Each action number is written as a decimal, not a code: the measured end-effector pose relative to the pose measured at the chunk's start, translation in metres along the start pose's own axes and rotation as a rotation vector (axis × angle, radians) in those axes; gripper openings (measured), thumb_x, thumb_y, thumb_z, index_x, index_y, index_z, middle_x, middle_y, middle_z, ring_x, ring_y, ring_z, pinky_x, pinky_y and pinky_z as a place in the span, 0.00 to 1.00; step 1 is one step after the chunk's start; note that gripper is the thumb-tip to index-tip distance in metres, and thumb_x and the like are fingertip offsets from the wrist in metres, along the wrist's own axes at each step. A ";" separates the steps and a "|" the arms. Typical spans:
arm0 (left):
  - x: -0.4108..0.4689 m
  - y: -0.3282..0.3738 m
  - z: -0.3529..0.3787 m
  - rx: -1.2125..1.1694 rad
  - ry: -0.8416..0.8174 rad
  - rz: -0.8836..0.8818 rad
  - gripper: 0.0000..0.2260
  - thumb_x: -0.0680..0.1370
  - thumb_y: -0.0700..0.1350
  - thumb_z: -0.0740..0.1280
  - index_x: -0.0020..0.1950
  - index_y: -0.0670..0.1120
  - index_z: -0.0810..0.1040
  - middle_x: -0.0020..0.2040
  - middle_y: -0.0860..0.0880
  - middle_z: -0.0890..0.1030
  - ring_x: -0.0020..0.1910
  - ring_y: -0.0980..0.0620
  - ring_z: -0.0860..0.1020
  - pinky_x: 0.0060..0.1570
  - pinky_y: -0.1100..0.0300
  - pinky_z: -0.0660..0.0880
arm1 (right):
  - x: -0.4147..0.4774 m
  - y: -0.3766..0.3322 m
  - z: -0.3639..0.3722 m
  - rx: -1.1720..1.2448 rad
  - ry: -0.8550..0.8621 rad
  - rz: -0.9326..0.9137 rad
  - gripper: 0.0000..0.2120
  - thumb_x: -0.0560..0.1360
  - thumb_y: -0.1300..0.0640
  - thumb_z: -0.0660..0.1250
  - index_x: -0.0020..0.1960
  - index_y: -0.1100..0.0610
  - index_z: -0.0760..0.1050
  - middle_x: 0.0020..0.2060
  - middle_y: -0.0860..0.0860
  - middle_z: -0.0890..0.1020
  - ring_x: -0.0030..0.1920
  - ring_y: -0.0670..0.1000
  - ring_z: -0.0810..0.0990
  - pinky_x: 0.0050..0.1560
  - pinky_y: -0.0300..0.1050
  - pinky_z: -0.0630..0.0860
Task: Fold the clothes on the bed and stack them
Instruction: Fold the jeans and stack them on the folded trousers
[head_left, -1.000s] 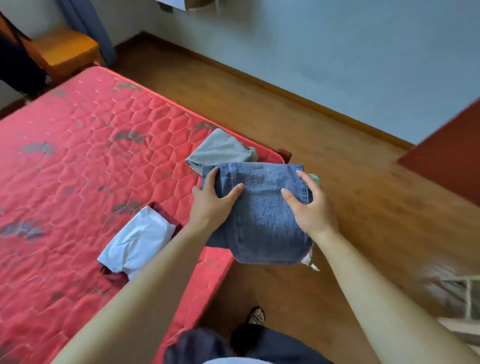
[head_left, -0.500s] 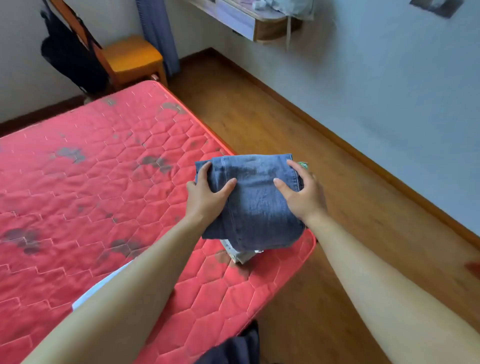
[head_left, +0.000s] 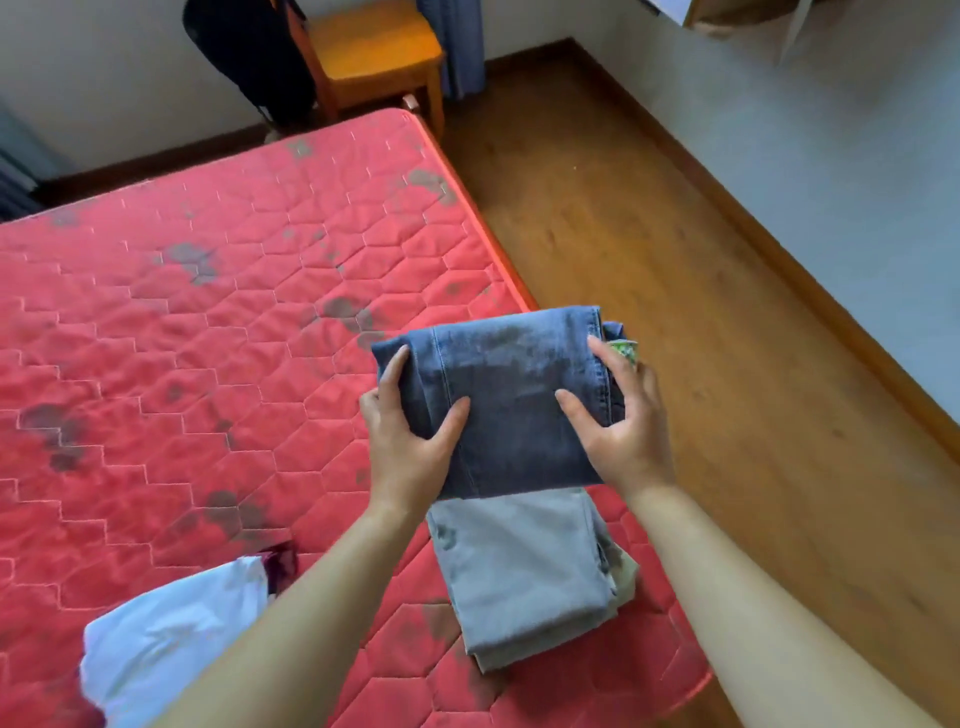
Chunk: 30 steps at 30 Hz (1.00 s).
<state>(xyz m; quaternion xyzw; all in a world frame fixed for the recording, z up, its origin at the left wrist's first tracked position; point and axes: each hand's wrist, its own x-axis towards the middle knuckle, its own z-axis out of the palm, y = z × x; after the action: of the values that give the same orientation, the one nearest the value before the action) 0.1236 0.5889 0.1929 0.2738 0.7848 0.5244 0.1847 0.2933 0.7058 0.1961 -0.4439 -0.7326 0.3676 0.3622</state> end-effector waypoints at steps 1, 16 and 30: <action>-0.009 -0.025 0.010 0.013 -0.004 -0.050 0.33 0.69 0.49 0.74 0.68 0.62 0.63 0.55 0.53 0.66 0.54 0.75 0.66 0.52 0.83 0.59 | -0.009 0.027 0.011 0.012 -0.051 0.041 0.27 0.68 0.52 0.74 0.65 0.48 0.72 0.60 0.49 0.72 0.62 0.43 0.71 0.65 0.32 0.64; -0.128 -0.189 0.078 0.252 -0.066 -0.543 0.29 0.72 0.59 0.66 0.68 0.69 0.56 0.58 0.54 0.62 0.51 0.57 0.73 0.51 0.62 0.66 | -0.110 0.196 0.048 -0.175 -0.480 0.299 0.27 0.66 0.37 0.68 0.63 0.29 0.65 0.58 0.41 0.70 0.61 0.42 0.70 0.60 0.42 0.68; -0.108 -0.210 0.114 0.868 -0.314 -0.122 0.23 0.75 0.60 0.52 0.68 0.59 0.69 0.71 0.47 0.67 0.72 0.46 0.59 0.64 0.34 0.58 | -0.107 0.211 0.084 -0.619 -0.485 0.125 0.26 0.73 0.38 0.54 0.67 0.45 0.71 0.70 0.55 0.67 0.65 0.61 0.69 0.55 0.57 0.74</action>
<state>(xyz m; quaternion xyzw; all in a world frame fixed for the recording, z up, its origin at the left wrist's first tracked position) 0.2239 0.5406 -0.0444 0.3551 0.9089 0.0879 0.2002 0.3391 0.6606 -0.0466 -0.4761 -0.8446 0.2448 0.0046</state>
